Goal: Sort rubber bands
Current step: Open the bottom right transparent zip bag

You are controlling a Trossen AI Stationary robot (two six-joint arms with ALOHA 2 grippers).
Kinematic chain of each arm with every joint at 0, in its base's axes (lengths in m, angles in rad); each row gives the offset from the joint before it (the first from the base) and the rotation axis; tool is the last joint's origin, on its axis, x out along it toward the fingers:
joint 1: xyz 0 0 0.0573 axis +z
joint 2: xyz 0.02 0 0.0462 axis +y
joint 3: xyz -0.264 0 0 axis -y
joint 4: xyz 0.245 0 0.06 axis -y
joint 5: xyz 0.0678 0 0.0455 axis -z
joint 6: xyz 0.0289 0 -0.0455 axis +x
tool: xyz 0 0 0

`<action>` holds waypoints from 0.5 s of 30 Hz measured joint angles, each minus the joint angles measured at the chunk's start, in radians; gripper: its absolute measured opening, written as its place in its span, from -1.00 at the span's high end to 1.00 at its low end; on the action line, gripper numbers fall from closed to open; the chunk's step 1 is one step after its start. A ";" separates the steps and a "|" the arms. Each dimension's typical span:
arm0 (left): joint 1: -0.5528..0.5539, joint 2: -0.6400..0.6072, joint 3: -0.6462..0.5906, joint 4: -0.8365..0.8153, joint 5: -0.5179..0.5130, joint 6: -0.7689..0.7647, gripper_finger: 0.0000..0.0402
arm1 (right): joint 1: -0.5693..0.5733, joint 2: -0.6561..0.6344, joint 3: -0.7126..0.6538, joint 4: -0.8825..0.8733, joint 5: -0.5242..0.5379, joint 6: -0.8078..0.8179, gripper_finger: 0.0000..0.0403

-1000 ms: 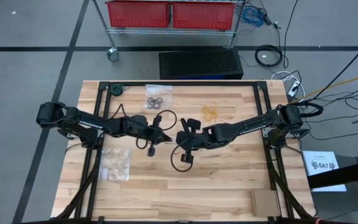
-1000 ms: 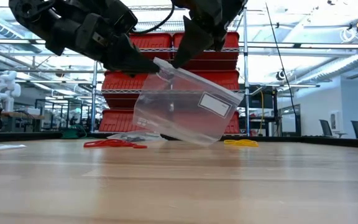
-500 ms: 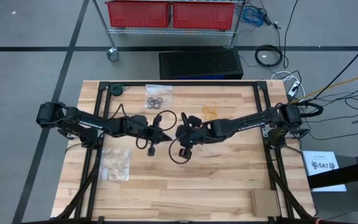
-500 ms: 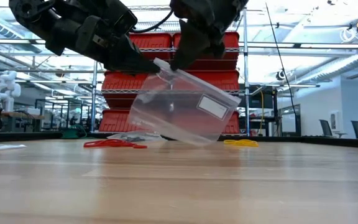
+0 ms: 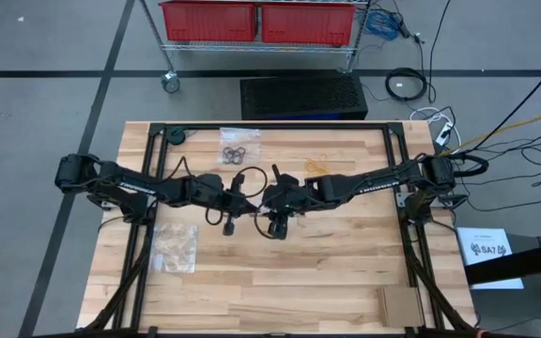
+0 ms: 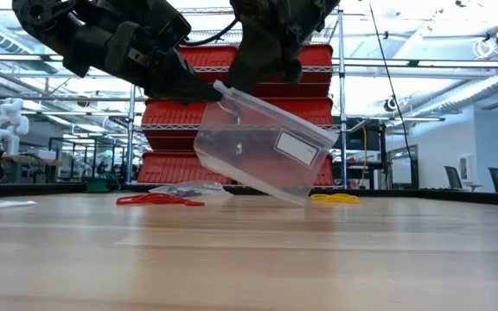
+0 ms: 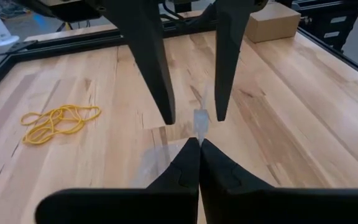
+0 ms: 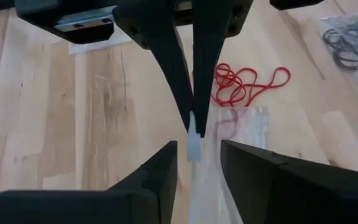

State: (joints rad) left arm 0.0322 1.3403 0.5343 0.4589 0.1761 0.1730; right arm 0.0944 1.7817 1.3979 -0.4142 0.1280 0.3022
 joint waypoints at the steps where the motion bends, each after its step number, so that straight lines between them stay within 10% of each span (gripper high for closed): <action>1: 0.000 0.000 0.000 0.000 0.000 0.000 0.99 | -0.001 0.000 0.000 0.000 0.000 -0.001 0.49; 15: 0.000 0.000 0.000 0.002 -0.017 -0.002 0.99 | 0.007 0.025 0.000 -0.018 0.060 -0.030 0.97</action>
State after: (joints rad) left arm 0.0326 1.3403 0.5343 0.4607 0.1593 0.1715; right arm 0.1014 1.8067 1.3979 -0.4322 0.1876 0.2726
